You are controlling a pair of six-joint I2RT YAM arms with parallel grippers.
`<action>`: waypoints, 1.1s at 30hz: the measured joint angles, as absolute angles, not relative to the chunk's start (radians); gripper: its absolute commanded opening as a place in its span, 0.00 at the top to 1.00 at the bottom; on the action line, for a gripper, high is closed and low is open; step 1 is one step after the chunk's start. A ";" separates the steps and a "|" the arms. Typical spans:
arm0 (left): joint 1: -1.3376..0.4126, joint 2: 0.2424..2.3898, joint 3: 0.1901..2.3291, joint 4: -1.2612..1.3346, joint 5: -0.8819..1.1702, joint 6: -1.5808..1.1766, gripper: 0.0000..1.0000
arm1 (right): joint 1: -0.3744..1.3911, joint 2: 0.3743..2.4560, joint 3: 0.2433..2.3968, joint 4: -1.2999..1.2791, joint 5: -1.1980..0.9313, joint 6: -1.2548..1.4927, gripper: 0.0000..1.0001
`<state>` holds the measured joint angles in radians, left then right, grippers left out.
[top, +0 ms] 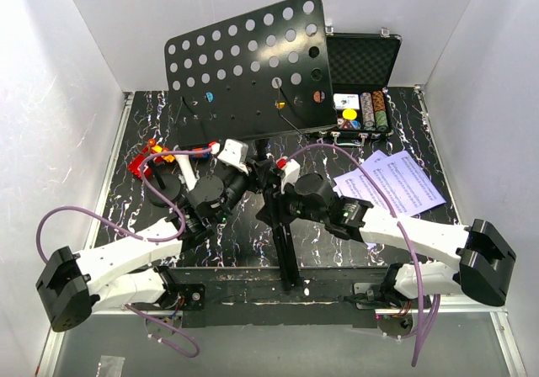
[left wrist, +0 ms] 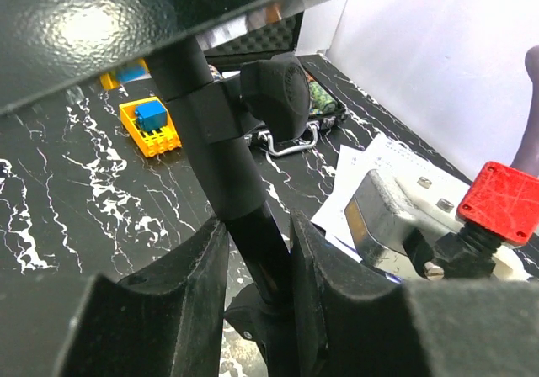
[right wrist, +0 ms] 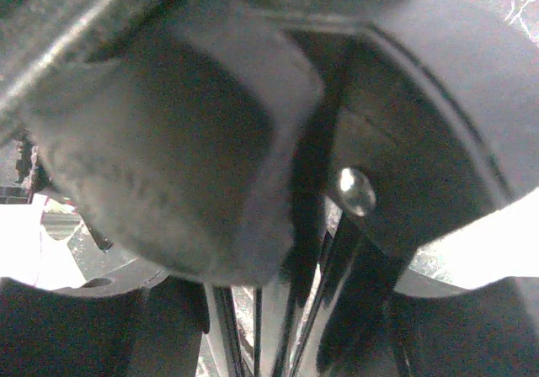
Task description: Pack up the instrument practice props
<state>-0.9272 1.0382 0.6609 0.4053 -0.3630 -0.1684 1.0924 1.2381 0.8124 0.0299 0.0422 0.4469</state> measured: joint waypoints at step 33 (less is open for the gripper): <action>-0.926 1.228 0.867 0.386 -0.411 -0.041 1.00 | 0.962 1.233 0.918 -0.102 -0.094 0.680 0.99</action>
